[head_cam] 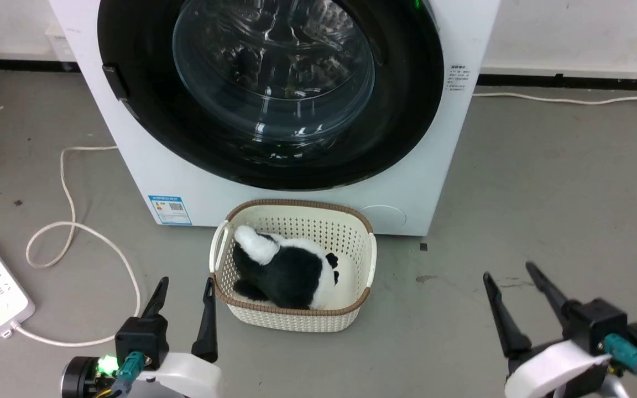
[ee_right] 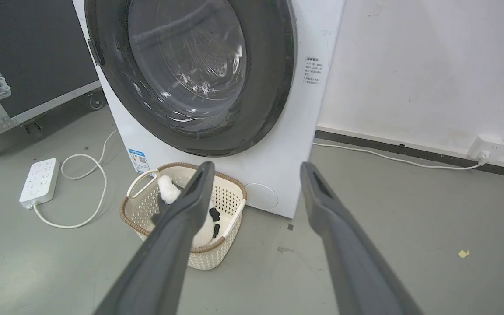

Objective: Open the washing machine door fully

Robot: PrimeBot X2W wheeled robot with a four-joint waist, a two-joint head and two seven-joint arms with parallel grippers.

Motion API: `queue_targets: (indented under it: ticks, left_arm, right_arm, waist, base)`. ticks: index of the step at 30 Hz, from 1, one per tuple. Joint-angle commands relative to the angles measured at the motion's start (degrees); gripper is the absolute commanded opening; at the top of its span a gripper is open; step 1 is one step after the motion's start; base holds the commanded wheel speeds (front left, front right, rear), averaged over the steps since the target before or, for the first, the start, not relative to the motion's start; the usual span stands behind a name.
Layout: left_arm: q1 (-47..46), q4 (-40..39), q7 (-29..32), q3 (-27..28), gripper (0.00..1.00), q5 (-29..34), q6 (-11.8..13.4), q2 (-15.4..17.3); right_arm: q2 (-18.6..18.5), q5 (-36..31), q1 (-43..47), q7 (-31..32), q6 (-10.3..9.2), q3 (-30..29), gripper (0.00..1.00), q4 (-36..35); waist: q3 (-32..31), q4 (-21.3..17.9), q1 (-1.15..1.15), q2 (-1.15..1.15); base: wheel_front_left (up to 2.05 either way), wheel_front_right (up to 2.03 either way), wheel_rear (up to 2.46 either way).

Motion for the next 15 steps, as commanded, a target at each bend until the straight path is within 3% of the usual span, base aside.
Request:
queue_targets:
  ticks: [1,15]
  left_arm:
    - [-1.11,-0.23,-0.6,-0.36,1.0,-0.2,0.34,0.02]
    - [-3.55,-0.66,-2.4,-2.68,1.0,-1.12,1.58,0.03]
  right_arm:
    - [-0.5,0.75,-1.72,-0.52,-0.01,0.11,1.0,-0.32]
    - [-3.7,5.51,-10.14,0.28,-0.02,0.31,1.0,-0.32]
  waist:
    - [0.44,0.14,0.0,0.0]
    - [4.72,1.63,0.0,0.0]
  base:
    - [0.0,0.0,0.0]
    - [0.0,0.0,0.0]
